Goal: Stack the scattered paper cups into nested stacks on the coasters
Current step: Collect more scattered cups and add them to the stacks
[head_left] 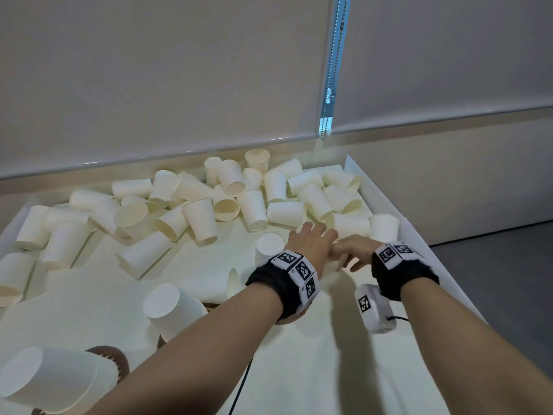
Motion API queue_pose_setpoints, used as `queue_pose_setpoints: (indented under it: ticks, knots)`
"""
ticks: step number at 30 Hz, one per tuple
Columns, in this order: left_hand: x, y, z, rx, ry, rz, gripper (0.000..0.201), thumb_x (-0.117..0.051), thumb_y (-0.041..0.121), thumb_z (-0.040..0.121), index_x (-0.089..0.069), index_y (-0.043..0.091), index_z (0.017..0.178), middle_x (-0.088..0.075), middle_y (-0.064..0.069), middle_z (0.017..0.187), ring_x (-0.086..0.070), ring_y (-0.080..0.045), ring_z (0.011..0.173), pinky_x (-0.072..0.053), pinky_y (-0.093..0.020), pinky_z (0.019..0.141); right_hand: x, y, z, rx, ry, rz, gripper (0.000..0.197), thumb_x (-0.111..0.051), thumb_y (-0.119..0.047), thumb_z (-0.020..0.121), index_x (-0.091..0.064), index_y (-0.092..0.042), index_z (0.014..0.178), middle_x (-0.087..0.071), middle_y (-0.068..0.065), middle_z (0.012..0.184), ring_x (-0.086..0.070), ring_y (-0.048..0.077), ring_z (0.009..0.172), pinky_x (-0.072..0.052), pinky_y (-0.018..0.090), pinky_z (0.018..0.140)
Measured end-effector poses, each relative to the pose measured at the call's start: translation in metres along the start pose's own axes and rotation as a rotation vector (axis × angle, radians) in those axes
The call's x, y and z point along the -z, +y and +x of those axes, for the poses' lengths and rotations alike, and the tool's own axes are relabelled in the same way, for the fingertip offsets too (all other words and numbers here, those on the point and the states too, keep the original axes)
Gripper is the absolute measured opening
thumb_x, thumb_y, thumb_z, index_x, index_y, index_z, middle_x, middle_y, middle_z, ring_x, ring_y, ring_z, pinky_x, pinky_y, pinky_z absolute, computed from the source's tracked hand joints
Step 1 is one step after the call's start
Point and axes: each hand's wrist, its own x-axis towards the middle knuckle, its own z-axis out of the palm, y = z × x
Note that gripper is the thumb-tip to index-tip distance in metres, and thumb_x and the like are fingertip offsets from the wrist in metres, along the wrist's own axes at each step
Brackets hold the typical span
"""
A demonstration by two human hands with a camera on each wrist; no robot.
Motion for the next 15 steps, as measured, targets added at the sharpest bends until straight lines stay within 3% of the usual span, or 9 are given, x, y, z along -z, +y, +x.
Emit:
queue_pose_setpoints:
  ticks: [2,4,6,8,10,11,13,15]
  knots:
    - [0.002,0.005,0.002,0.031,0.013,-0.004,0.066,-0.059,0.000,0.077,-0.033,0.021,0.135,-0.036,-0.003,0.137,-0.032,-0.027,0.129,-0.032,-0.050,0.101,0.013,-0.003,-0.013,0.049,-0.044,0.237,0.036,-0.069,-0.032,0.046,-0.062,-0.017,0.077,-0.059,0.002,0.076,-0.053,0.017,0.070,-0.046,0.030,0.071]
    - [0.007,0.006,0.005,0.086,0.081,-0.067,0.063,-0.060,0.004,0.078,-0.033,0.021,0.133,-0.041,-0.002,0.131,-0.036,-0.027,0.124,-0.034,-0.049,0.097,0.021,-0.002,-0.017,0.099,-0.008,0.420,0.045,-0.072,-0.039,0.042,-0.063,-0.017,0.079,-0.057,-0.001,0.070,-0.053,0.016,0.065,-0.045,0.030,0.070]
    - [0.014,0.005,0.007,0.163,0.157,-0.167,0.063,-0.063,0.014,0.079,-0.032,0.021,0.133,-0.042,-0.001,0.129,-0.038,-0.026,0.121,-0.035,-0.047,0.094,0.026,0.002,-0.011,0.150,0.169,0.538,0.050,-0.073,-0.052,0.050,-0.066,-0.018,0.085,-0.062,-0.001,0.080,-0.056,0.017,0.074,-0.044,0.031,0.074]
    - [0.018,0.005,0.008,0.204,0.211,-0.250,0.067,-0.065,0.025,0.079,-0.029,0.022,0.136,-0.042,-0.001,0.129,-0.039,-0.026,0.120,-0.036,-0.044,0.092,0.031,0.007,0.002,0.102,0.513,0.591,0.047,-0.070,-0.054,0.069,-0.064,-0.016,0.097,-0.064,0.004,0.103,-0.059,0.022,0.091,-0.043,0.032,0.080]
    - [0.019,0.006,0.008,0.195,0.257,-0.320,0.071,-0.066,0.032,0.079,-0.027,0.022,0.137,-0.043,0.000,0.129,-0.041,-0.025,0.119,-0.037,-0.042,0.090,0.033,0.017,0.014,-0.035,0.822,0.451,0.042,-0.069,-0.033,0.079,-0.056,-0.014,0.114,-0.054,0.011,0.125,-0.056,0.029,0.109,-0.040,0.030,0.079]
    - [0.019,0.006,0.007,0.184,0.279,-0.360,0.072,-0.067,0.034,0.078,-0.027,0.021,0.136,-0.043,0.000,0.128,-0.043,-0.024,0.117,-0.037,-0.041,0.090,0.032,0.023,0.020,-0.113,0.894,0.358,0.046,-0.068,-0.022,0.080,-0.050,-0.012,0.121,-0.047,0.014,0.132,-0.051,0.031,0.115,-0.039,0.031,0.078]
    - [0.020,0.006,0.007,0.173,0.322,-0.465,0.072,-0.070,0.035,0.075,-0.029,0.019,0.133,-0.045,0.000,0.125,-0.045,-0.024,0.114,-0.041,-0.040,0.090,0.029,0.032,0.034,-0.213,0.949,0.249,0.059,-0.067,-0.012,0.077,-0.040,-0.012,0.130,-0.034,0.017,0.138,-0.040,0.034,0.124,-0.040,0.036,0.088]
    - [0.022,0.004,0.009,0.174,0.357,-0.557,0.071,-0.074,0.037,0.072,-0.032,0.015,0.126,-0.046,-0.002,0.121,-0.047,-0.024,0.110,-0.044,-0.041,0.088,0.027,0.038,0.049,-0.282,0.931,0.188,0.076,-0.072,-0.014,0.074,-0.030,-0.012,0.138,-0.029,0.019,0.140,-0.034,0.035,0.127,-0.039,0.043,0.099]
